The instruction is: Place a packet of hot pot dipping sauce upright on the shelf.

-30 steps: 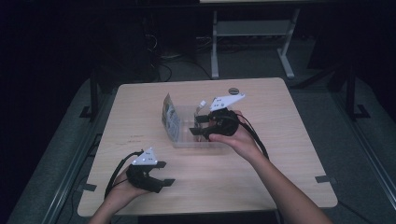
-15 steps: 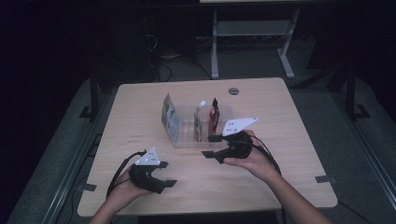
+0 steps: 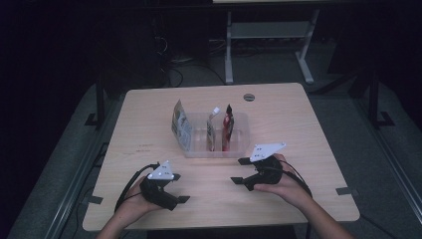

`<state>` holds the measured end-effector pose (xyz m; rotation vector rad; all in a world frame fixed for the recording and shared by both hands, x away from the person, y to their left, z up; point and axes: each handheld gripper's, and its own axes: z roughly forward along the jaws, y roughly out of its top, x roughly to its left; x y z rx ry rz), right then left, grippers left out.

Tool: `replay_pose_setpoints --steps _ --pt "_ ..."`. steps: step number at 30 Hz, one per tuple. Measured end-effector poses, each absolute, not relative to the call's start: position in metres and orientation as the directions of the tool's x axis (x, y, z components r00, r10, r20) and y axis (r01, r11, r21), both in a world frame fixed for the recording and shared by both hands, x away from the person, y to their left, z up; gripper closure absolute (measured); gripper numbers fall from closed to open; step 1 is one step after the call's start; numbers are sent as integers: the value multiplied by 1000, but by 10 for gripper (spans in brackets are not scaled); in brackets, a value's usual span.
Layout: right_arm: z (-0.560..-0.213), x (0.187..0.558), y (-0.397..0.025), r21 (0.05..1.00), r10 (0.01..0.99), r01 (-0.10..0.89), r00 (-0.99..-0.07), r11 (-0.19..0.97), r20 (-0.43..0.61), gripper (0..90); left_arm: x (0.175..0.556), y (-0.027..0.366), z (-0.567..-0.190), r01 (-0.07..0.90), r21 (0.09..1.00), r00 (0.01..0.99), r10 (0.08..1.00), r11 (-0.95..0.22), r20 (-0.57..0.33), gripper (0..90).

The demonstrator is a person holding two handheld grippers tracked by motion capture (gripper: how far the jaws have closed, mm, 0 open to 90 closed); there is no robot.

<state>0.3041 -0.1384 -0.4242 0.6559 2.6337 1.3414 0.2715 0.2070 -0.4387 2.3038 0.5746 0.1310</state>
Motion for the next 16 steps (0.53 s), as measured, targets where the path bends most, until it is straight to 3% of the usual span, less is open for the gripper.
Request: replay_pose_setpoints --steps 16 --pt "-433 301 -147 762 430 314 -901 567 51 274 269 199 -444 333 661 914 404 -673 -49 173"
